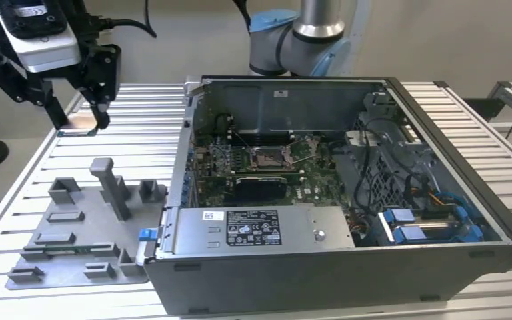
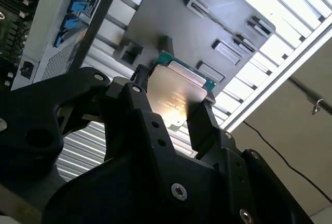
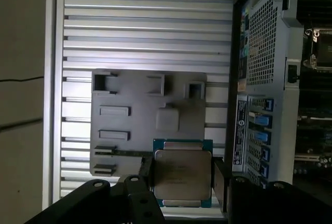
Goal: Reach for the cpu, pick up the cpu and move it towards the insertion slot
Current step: 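Pick up the cpu and move it towards the insertion slot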
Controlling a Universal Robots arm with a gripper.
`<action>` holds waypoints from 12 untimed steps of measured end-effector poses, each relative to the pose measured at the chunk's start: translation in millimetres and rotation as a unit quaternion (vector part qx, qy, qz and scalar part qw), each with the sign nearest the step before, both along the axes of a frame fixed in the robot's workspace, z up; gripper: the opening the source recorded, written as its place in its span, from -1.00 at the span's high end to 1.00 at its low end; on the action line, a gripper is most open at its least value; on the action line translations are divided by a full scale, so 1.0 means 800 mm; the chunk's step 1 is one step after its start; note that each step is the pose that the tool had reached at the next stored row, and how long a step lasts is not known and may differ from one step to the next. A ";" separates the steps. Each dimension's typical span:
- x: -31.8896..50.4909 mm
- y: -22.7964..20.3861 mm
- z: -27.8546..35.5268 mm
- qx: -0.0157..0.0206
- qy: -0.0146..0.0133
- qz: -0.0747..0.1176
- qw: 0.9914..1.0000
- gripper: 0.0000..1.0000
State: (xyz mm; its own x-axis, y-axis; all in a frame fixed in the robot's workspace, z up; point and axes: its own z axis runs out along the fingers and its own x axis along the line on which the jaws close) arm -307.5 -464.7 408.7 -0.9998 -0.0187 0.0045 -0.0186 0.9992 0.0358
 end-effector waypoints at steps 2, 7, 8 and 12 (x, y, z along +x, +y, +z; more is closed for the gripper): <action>0.009 0.0000 0.0000 0.000 0.000 0.000 1.000 1.00; 0.030 0.0000 0.0000 0.000 0.001 0.000 1.000 1.00; 0.033 0.0000 -0.0001 0.000 0.001 0.000 1.000 1.00; 0.051 0.0000 0.0000 0.000 0.001 0.000 1.000 1.00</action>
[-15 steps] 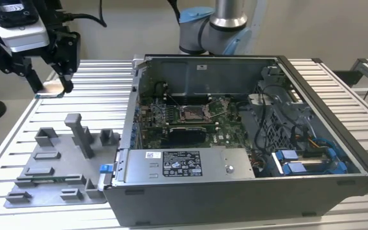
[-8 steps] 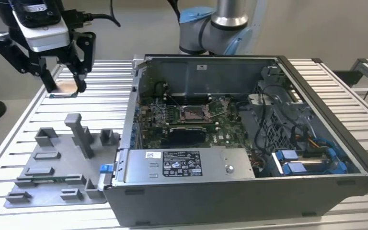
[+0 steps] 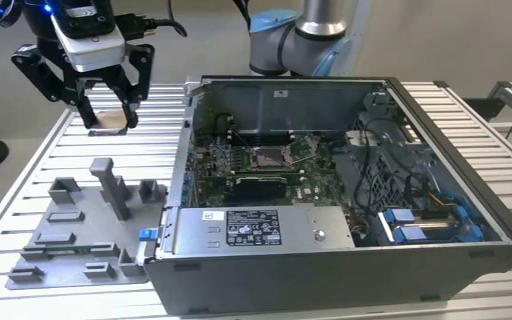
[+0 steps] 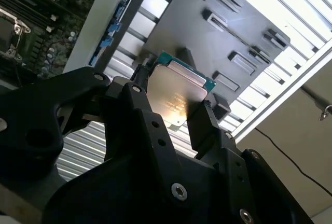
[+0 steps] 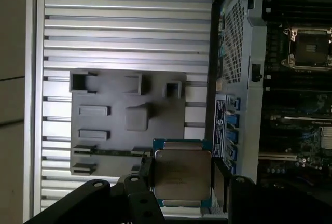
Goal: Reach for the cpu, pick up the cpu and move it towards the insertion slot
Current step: 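Pick up the cpu and move it towards the insertion slot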
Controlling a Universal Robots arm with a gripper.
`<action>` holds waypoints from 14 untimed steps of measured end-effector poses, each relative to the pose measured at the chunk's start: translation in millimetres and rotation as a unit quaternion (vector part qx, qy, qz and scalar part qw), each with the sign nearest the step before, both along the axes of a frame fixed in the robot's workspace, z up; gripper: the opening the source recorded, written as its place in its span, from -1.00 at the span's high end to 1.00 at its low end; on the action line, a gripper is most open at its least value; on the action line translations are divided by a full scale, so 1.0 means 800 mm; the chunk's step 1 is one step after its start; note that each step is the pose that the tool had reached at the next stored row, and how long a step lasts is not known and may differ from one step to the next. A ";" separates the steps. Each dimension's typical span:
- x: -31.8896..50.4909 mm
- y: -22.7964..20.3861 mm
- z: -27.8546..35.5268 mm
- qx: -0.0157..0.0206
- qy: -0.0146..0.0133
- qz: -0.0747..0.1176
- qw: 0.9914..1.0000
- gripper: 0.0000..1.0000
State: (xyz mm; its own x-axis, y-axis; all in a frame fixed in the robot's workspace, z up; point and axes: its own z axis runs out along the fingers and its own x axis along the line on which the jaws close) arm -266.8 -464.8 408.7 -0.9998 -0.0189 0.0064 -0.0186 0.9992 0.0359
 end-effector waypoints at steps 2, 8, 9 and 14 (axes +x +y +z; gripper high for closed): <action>0.008 0.0000 0.0000 0.000 0.000 0.000 1.000 1.00; 0.034 0.0000 0.0000 0.000 0.001 0.000 1.000 1.00; 0.038 0.0000 0.0000 0.000 0.001 0.000 1.000 1.00; 0.060 0.0000 0.0001 0.000 0.001 0.000 1.000 1.00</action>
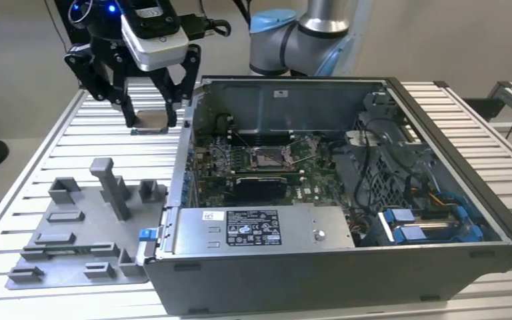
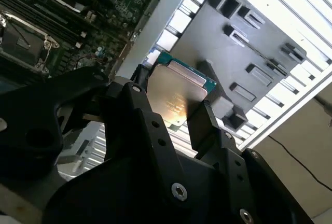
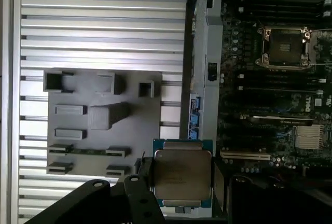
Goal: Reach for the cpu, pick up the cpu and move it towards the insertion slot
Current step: 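Pick up the cpu and move it towards the insertion slot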
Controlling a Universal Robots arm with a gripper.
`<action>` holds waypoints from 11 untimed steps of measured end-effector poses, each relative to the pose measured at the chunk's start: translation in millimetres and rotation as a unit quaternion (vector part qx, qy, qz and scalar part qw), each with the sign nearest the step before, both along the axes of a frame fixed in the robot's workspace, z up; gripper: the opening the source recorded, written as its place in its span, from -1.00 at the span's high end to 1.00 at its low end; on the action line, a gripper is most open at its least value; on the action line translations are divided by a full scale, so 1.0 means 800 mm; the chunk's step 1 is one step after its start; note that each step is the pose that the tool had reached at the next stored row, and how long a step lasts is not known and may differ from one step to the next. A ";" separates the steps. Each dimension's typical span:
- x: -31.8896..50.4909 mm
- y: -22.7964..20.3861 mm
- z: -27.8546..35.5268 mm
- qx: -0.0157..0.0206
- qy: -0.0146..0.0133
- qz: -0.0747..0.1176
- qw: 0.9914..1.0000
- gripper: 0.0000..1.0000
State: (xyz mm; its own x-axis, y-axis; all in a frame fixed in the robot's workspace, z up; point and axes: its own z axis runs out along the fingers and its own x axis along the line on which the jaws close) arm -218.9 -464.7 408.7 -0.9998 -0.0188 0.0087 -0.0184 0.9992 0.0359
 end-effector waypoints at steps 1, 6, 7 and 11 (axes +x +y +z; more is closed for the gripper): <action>0.005 0.0000 0.0000 0.000 0.000 0.000 1.000 1.00; 0.026 0.0000 0.0000 0.000 0.000 0.000 1.000 1.00; 0.031 0.0000 0.0000 0.000 0.000 0.000 1.000 1.00; 0.051 0.0000 0.0000 0.000 0.001 0.000 1.000 1.00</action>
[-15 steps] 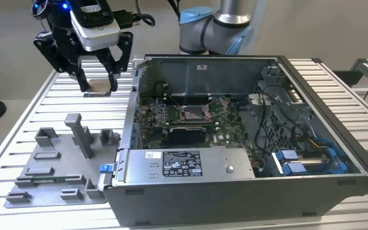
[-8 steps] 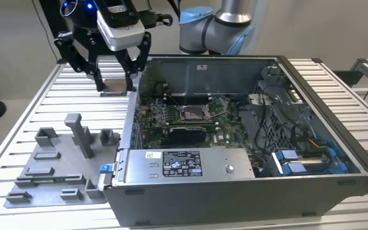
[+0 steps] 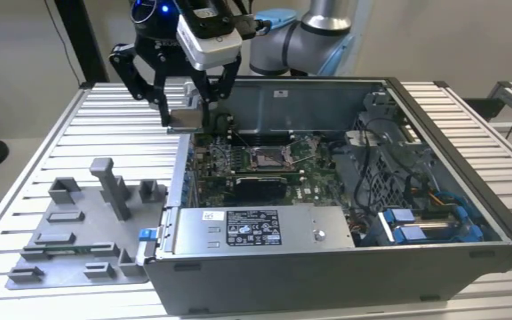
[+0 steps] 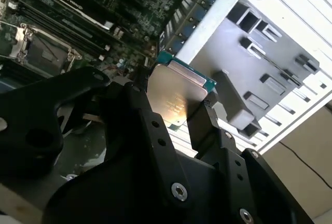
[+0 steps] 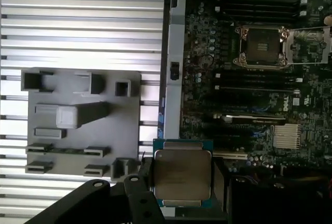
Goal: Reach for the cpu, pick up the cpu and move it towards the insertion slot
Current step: 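Pick up the cpu and move it towards the insertion slot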
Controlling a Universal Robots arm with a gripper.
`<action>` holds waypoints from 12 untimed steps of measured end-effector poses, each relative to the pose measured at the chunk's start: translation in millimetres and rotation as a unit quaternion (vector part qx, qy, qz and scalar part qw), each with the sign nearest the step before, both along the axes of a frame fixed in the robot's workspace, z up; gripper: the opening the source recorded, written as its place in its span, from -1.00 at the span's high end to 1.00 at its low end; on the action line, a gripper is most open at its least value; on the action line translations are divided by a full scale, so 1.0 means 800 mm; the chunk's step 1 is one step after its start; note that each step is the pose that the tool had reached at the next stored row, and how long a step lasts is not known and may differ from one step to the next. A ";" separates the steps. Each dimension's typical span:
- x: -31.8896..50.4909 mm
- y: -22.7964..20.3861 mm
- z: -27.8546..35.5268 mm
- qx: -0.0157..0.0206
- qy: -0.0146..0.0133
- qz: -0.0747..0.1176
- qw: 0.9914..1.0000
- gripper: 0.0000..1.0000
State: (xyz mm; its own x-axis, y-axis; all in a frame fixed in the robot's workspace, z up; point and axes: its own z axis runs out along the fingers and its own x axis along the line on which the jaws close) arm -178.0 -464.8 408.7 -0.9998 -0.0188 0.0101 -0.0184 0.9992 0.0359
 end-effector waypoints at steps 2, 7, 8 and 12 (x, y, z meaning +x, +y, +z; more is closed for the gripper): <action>0.008 0.0000 0.0000 0.000 0.000 0.000 1.000 1.00; 0.037 0.0000 0.0000 0.000 0.000 0.000 1.000 1.00; 0.041 0.0000 0.0000 0.000 0.001 0.000 1.000 1.00; 0.057 0.0000 0.0000 0.000 0.001 0.000 1.000 1.00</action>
State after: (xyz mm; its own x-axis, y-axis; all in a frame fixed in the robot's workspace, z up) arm -132.3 -464.8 408.7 -0.9998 -0.0189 0.0115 -0.0184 0.9992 0.0359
